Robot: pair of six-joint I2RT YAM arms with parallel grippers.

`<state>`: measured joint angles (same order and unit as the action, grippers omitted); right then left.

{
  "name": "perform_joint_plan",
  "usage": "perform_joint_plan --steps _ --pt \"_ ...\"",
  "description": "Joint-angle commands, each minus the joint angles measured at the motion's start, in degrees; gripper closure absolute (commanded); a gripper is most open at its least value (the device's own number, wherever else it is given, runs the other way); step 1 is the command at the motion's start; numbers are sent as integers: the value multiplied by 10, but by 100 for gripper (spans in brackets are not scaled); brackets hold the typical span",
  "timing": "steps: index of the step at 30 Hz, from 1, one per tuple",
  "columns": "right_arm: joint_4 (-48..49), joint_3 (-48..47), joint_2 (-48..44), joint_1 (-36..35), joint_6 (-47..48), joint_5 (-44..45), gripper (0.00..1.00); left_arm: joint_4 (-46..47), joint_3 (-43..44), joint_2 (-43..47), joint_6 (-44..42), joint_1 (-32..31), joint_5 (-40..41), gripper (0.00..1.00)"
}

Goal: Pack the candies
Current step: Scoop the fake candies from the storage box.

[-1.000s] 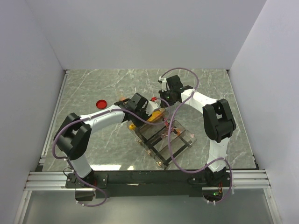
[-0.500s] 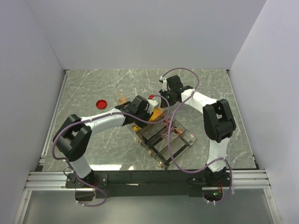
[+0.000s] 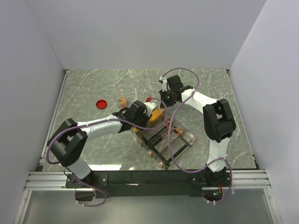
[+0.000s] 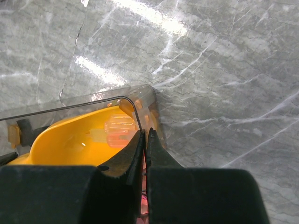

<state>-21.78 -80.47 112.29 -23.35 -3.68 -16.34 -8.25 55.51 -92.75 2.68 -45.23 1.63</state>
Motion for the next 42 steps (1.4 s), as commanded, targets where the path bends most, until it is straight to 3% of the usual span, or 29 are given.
perform_joint_plan --steps 1,8,15,24,33,42 --pt "-1 -5 4 6 -34 3 100 9 -24 25 32 -30 -61 99" --pt "-2 -1 -1 11 -32 6 100 23 -42 57 36 -24 -47 99" --pt "-7 -3 -16 14 -26 3 93 27 -57 75 29 -18 -55 99" --pt "-12 4 -62 13 -31 6 71 78 -97 90 33 -17 -73 99" --pt "-7 24 -131 13 -47 16 37 106 -113 152 34 -16 -73 99" --pt "-10 76 -216 13 -62 35 27 84 -101 195 23 -16 -54 99"
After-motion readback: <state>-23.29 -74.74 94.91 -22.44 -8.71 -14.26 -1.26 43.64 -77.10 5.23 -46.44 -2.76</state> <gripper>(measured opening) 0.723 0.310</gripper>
